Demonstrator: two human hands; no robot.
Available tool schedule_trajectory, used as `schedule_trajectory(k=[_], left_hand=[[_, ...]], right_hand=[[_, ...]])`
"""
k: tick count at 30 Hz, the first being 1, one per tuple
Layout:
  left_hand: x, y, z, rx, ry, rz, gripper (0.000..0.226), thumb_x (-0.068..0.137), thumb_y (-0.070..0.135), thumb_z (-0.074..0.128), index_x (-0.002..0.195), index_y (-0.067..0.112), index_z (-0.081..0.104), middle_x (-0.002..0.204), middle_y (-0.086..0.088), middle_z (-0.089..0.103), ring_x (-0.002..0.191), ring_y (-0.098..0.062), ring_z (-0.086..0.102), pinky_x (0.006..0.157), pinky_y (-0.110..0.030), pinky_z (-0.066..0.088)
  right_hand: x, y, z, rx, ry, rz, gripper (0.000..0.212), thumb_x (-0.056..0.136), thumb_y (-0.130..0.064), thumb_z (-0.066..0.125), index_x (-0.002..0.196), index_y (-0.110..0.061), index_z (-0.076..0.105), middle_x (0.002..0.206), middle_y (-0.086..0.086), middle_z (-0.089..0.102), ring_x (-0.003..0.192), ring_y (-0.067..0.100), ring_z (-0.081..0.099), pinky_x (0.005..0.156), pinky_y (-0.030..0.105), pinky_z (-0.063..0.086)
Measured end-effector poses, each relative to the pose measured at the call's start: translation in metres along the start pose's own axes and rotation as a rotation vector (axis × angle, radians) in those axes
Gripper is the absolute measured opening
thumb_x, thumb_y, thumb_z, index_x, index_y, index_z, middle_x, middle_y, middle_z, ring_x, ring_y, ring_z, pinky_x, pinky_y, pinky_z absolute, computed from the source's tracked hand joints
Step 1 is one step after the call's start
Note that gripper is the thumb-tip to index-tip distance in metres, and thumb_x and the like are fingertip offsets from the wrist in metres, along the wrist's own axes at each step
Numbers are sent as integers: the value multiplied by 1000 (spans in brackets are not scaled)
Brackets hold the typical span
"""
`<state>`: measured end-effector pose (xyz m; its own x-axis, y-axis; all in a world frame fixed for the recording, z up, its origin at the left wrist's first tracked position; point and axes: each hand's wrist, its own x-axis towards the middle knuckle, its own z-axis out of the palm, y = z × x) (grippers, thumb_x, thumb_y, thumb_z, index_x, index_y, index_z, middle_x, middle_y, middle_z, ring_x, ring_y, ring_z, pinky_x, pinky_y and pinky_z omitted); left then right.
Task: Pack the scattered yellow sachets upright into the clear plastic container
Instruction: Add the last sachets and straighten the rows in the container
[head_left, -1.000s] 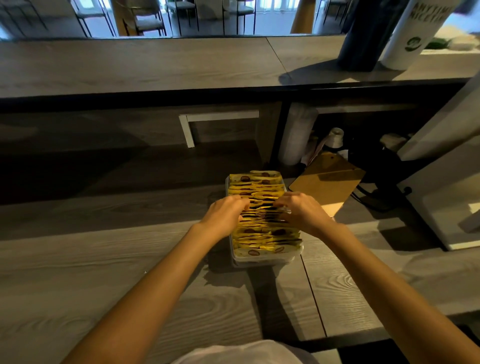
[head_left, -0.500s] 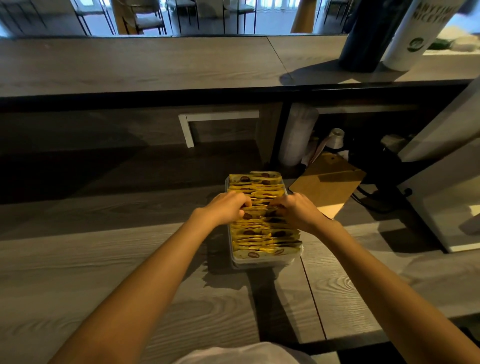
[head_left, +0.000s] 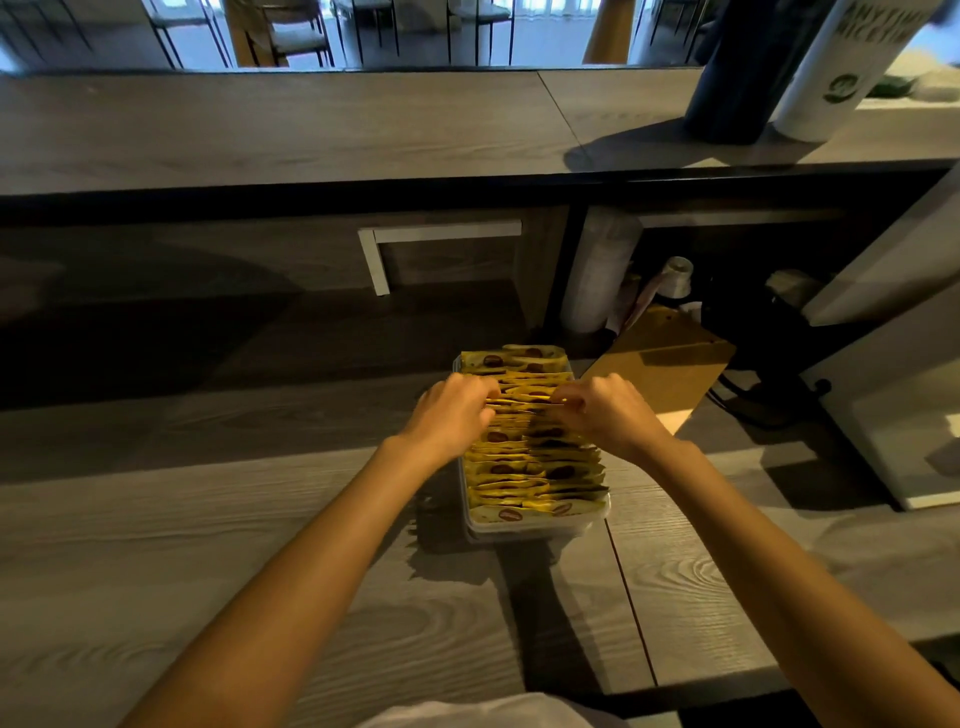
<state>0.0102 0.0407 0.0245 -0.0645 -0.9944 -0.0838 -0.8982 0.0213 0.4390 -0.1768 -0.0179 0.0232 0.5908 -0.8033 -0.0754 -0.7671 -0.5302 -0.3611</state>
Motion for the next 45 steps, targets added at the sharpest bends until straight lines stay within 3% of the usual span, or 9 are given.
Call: schedule_trajectory(k=[3,6,10,17,25,33,37,40,45], left_hand=[[4,-2,-2,58,125,1,27,93,10,51,119,11,57,120,-8,56,112,-23,55,90,-35,47],[11,-3,0,99,41,3,29,91,11,55,120,11,55,124,-7,53,116,-24,52,91,-34,44],[21,-3,0,129,-19,-17,30,89,15,59,119,10,54,127,-7,49,118,-24,49,94,-35,44],[27,-4,5,232,-26,15,18,91,14,56,104,5,62,130,-9,39,121,-27,39,98,-39,39],[39,-8,-7,57,-143,-51,13,92,18,54,103,13,59,111,-8,59,109,-26,54,96,-39,40],[35,-6,-1,123,-135,16,14,89,21,59,98,12,62,104,-8,62,103,-24,57,92,-36,42],[36,-3,-13,26,101,-5,24,90,28,56,104,10,64,103,-7,63,95,-21,60,80,-31,47],[44,-3,-18,59,180,-39,33,93,20,53,125,12,52,124,-10,54,116,-24,52,91,-35,45],[60,-13,-17,-3,-106,-120,52,90,23,59,138,16,39,136,-10,50,126,-26,48,100,-39,45]], right_hand=[[5,0,-3,-46,111,13,29,92,-22,54,119,-12,59,115,11,64,108,27,59,78,30,44],[12,-3,-2,-92,0,-3,39,92,-17,54,130,-12,50,134,12,51,125,28,48,95,36,44],[24,1,5,-87,-92,-11,34,92,-16,53,126,-13,53,126,12,59,113,27,58,87,34,49],[30,2,12,-39,-97,-23,35,94,-13,49,129,-15,52,126,12,60,114,29,59,88,36,49],[39,5,4,-33,-111,-7,39,93,-13,51,132,-14,49,129,14,58,116,29,56,89,35,48],[37,10,9,-8,-134,-38,32,91,-19,56,122,-11,58,118,12,63,106,27,60,84,32,49],[37,13,2,123,79,19,26,93,-28,51,97,-7,66,86,8,64,83,25,63,64,29,42],[45,12,-3,58,219,17,28,92,-20,53,117,-9,61,111,12,62,102,27,59,78,34,46],[59,13,-4,2,-52,7,51,91,-15,56,139,-12,39,137,13,47,124,28,48,97,33,43]])
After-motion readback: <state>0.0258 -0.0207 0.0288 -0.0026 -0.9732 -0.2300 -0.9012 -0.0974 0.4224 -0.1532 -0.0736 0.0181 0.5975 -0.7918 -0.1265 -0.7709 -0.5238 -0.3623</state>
